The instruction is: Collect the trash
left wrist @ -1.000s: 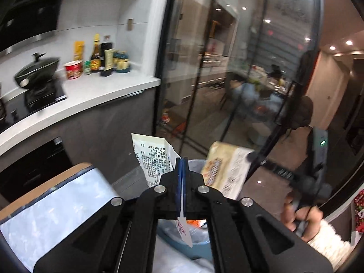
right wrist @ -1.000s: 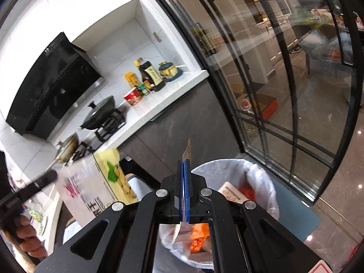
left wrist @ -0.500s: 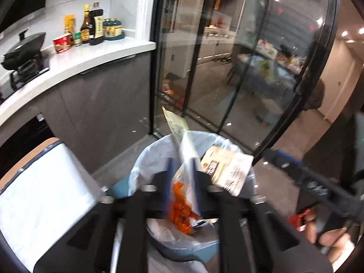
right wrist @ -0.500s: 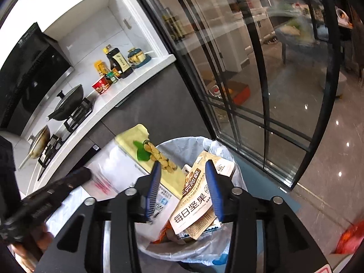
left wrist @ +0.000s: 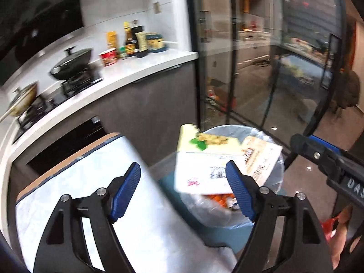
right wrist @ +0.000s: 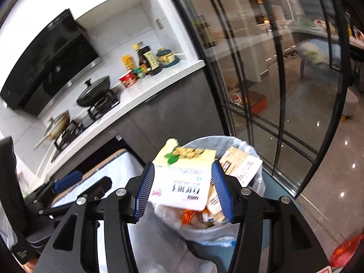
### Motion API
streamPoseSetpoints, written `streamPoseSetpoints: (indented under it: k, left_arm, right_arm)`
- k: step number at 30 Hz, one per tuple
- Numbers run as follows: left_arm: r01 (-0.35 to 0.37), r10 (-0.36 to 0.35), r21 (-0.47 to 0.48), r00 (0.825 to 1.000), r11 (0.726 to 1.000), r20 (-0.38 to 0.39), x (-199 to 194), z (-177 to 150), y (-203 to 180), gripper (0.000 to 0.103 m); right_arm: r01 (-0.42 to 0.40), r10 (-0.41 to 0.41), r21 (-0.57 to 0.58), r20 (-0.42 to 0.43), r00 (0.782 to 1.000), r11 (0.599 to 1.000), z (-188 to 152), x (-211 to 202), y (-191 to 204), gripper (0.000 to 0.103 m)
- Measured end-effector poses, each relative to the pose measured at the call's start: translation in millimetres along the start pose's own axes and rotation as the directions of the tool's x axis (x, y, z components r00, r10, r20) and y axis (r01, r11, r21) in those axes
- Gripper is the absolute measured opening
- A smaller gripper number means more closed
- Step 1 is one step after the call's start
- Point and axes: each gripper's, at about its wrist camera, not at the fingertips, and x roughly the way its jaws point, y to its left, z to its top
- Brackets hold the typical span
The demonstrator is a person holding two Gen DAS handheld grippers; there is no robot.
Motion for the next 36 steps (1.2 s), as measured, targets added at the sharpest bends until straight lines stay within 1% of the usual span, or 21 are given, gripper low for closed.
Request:
streamPoseSetpoints:
  k: [3,6,10,11,14,16,17,19,20,21,27,31,36]
  left_arm:
    - [-0.043,0.043,-0.042,0.999,0.998,-0.005,-17,-9,16,0.073]
    - [-0.068,0.067,-0.089,0.998,0.994,-0.013,-36,-17,32,0.074]
    - [-0.132,0.132,-0.107,0.991,0.985,-0.010,-54,-28,45,0.077]
    - [-0.136,0.136,-0.111,0.991,0.984,-0.010,-58,-30,48,0.077]
    - [-0.139,0.138,-0.134,0.990,0.981,-0.020,-67,-38,54,0.077]
    - [-0.149,0.147,-0.143,0.989,0.978,-0.026,-70,-41,54,0.078]
    - [-0.151,0.148,-0.146,0.988,0.978,-0.029,-71,-43,55,0.080]
    - [-0.161,0.158,-0.159,0.987,0.974,-0.035,-74,-49,57,0.083]
    - [-0.168,0.164,-0.168,0.986,0.971,-0.038,-75,-52,58,0.087]
    - [-0.169,0.164,-0.176,0.986,0.970,-0.040,-76,-55,59,0.088]
    - [-0.183,0.174,-0.211,0.983,0.960,-0.062,-80,-70,59,0.092]
    - [-0.188,0.175,-0.221,0.982,0.957,-0.077,-80,-77,57,0.092]
    - [-0.188,0.173,-0.227,0.981,0.956,-0.086,-83,-87,52,0.092]
  right_arm:
    - [-0.015,0.014,-0.047,-0.015,1.000,0.999,-8,-6,21,0.051]
    - [-0.019,0.016,-0.106,-0.028,0.999,0.994,-18,-12,44,0.051]
    - [-0.014,0.009,-0.160,-0.033,0.999,0.987,-29,-22,71,0.055]
    - [-0.015,0.009,-0.164,-0.035,0.999,0.986,-31,-24,75,0.057]
    - [-0.006,-0.002,-0.184,-0.041,0.999,0.983,-38,-31,87,0.057]
    - [-0.002,-0.007,-0.193,-0.047,0.999,0.981,-42,-34,91,0.057]
    - [-0.001,-0.009,-0.194,-0.052,0.999,0.981,-44,-36,92,0.058]
    - [0.011,-0.022,-0.194,-0.055,0.998,0.981,-47,-40,94,0.062]
    - [0.025,-0.036,-0.198,-0.051,0.998,0.980,-48,-42,94,0.065]
    - [0.036,-0.047,-0.201,-0.049,0.998,0.979,-49,-43,93,0.068]
    - [0.091,-0.104,-0.215,-0.049,0.993,0.972,-59,-51,92,0.080]
    - [0.129,-0.141,-0.225,-0.040,0.989,0.966,-68,-56,90,0.083]
    - [0.138,-0.155,-0.209,-0.065,0.986,0.968,-75,-59,82,0.084]
